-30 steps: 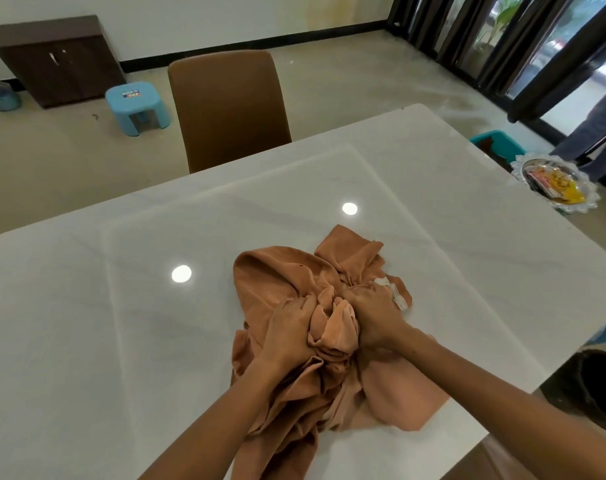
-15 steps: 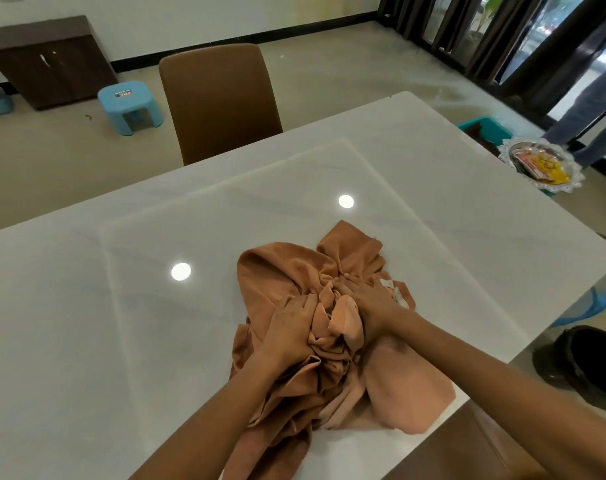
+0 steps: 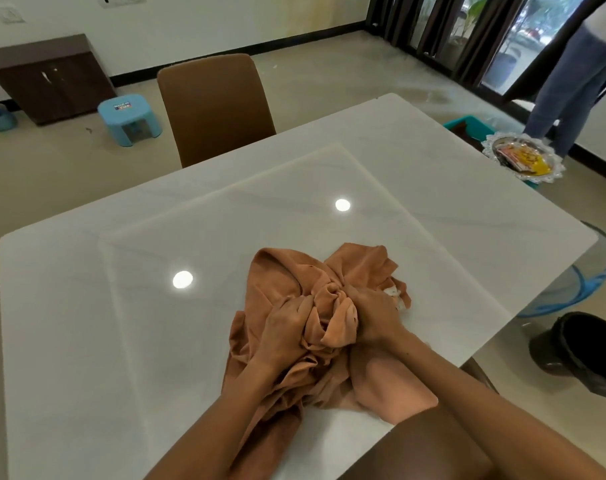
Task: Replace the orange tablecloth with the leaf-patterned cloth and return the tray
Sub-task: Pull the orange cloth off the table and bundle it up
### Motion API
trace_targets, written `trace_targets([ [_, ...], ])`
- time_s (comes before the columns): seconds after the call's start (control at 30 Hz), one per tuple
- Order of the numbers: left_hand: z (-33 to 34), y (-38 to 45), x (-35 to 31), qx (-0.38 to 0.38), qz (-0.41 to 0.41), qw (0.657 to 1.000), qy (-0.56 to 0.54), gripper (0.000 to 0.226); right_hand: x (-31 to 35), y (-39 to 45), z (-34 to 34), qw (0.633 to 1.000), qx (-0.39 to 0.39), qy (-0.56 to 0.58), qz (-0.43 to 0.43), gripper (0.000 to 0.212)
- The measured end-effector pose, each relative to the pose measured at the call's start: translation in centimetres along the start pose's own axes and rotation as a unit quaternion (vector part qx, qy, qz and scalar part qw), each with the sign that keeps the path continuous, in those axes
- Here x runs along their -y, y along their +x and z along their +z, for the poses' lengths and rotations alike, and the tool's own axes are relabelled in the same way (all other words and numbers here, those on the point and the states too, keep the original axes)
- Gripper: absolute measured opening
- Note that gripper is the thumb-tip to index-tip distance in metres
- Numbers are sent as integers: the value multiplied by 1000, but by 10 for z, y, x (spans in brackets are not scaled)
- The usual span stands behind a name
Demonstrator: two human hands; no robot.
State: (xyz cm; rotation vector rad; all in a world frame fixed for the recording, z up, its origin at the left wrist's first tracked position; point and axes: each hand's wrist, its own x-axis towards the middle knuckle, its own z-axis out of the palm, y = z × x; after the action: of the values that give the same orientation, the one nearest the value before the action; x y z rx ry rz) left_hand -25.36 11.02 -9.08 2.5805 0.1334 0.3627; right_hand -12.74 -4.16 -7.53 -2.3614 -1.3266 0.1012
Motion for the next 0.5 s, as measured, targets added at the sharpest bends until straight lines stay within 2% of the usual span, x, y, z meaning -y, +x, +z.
trace_targets([
  [0.23,-20,-15,-14,-27,69,996,54,39,21,-30,-22,998,-67,17,2,36],
  [0.37,-36,-29,-38,-50,88,994,49,35,37,-52,-38,995,-92,39,-9,37],
  [0.5,-55,-57,-69,-59,97,993,25,33,58,-87,-50,995,-89,5,37,31],
])
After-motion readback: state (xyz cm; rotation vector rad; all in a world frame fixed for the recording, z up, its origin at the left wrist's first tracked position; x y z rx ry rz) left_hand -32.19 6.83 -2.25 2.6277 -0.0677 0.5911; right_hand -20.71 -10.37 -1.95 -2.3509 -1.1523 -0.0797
